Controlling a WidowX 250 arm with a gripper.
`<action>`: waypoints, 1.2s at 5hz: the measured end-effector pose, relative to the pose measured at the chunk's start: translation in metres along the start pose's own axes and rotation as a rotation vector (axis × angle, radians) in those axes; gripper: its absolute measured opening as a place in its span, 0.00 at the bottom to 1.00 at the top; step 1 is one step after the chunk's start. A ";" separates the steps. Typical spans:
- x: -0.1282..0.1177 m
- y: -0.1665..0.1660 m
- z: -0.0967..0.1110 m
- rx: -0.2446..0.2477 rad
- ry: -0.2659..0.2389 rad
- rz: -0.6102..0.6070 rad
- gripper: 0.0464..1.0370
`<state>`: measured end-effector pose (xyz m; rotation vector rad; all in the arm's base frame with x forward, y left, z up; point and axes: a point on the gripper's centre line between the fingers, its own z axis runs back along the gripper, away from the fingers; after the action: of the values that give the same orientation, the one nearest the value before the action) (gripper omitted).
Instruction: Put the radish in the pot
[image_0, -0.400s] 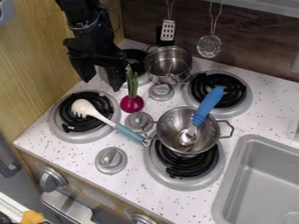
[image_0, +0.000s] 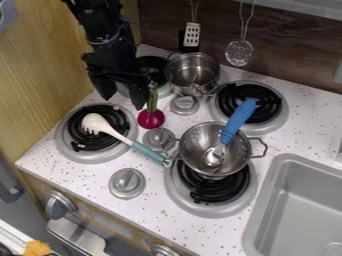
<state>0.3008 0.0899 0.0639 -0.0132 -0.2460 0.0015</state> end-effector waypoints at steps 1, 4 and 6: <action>0.026 0.009 -0.011 0.022 -0.031 -0.029 0.96; 0.064 0.011 -0.056 -0.061 -0.094 -0.083 0.96; 0.059 0.006 -0.070 -0.082 -0.116 -0.038 0.91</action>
<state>0.3748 0.0951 0.0098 -0.0898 -0.3621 -0.0454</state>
